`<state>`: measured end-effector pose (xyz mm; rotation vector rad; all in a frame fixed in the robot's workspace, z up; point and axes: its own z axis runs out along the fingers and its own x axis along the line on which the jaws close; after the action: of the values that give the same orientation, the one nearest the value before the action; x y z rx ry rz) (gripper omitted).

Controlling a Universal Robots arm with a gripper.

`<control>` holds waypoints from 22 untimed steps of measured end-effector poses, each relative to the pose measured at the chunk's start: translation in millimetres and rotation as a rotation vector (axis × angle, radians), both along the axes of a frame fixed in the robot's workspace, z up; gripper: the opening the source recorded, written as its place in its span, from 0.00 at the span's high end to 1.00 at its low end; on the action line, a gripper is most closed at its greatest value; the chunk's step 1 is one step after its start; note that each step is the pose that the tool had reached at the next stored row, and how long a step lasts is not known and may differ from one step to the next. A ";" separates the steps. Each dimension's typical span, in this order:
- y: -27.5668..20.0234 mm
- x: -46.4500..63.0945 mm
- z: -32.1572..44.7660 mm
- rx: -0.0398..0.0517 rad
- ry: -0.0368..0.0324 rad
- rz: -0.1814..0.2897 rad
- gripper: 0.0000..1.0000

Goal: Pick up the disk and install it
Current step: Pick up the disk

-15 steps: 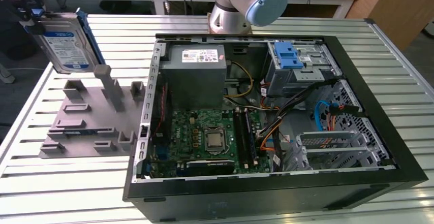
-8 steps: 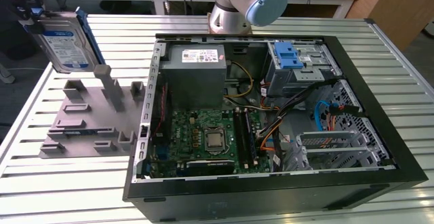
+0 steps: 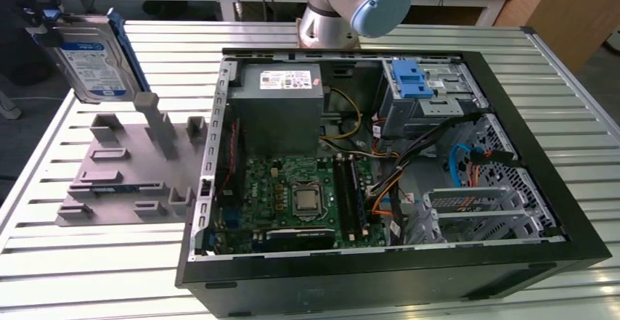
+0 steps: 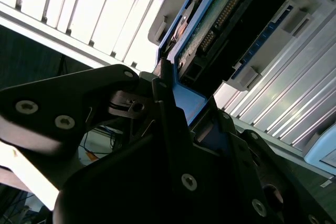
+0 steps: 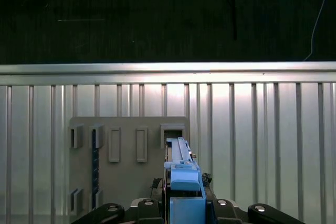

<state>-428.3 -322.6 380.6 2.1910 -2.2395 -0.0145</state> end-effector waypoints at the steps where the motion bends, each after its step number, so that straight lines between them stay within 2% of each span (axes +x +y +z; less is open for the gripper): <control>1: 0.0 0.0 0.2 0.0000 0.0000 0.000 0.64; 22: 0.0 0.0 4.0 0.0000 0.0000 0.000 0.64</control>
<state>-428.3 -322.6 384.6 2.1910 -2.2395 -0.0145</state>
